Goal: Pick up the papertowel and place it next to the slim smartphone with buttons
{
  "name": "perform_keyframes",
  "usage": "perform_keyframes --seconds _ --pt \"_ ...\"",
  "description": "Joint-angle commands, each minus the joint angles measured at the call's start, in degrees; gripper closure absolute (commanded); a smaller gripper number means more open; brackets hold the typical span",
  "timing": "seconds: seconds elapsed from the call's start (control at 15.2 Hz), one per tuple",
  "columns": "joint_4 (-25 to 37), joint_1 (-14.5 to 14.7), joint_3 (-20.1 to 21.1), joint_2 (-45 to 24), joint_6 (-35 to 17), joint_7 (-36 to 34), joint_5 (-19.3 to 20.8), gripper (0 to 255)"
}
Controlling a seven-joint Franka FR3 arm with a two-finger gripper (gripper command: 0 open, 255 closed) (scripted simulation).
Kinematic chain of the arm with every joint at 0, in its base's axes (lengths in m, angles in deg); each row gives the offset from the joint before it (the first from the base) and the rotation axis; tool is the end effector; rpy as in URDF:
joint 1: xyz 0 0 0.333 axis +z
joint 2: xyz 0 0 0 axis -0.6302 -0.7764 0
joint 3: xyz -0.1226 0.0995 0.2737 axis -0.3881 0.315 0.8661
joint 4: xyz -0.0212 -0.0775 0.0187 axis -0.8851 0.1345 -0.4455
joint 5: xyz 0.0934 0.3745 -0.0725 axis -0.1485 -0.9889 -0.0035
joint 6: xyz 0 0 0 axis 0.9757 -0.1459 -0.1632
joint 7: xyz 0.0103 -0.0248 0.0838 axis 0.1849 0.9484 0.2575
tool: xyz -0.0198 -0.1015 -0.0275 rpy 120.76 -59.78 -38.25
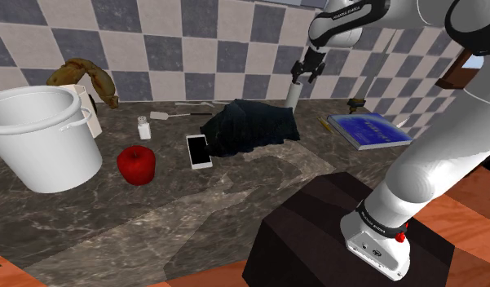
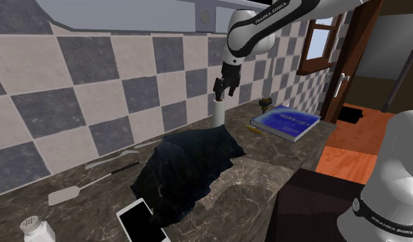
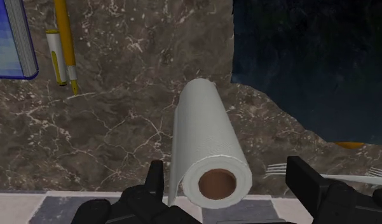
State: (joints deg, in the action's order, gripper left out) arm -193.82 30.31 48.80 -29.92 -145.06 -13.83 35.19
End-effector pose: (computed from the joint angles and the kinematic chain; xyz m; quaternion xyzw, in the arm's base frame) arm 0.5214 -0.2210 0.4501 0.9793 -0.1757 0.0987 0.0178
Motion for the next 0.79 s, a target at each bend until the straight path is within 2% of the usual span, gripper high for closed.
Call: perform_keyframes --seconds 0.0,0.33,0.73 --pt "0.2 -0.1 -0.1 -1.2 -1.1 0.2 -0.3 0" --pt "-0.9 -0.2 -0.1 -4.0 -4.9 0.9 -1.3 0" --pt "-0.9 -0.2 -0.1 -4.0 -4.9 0.9 -1.3 0"
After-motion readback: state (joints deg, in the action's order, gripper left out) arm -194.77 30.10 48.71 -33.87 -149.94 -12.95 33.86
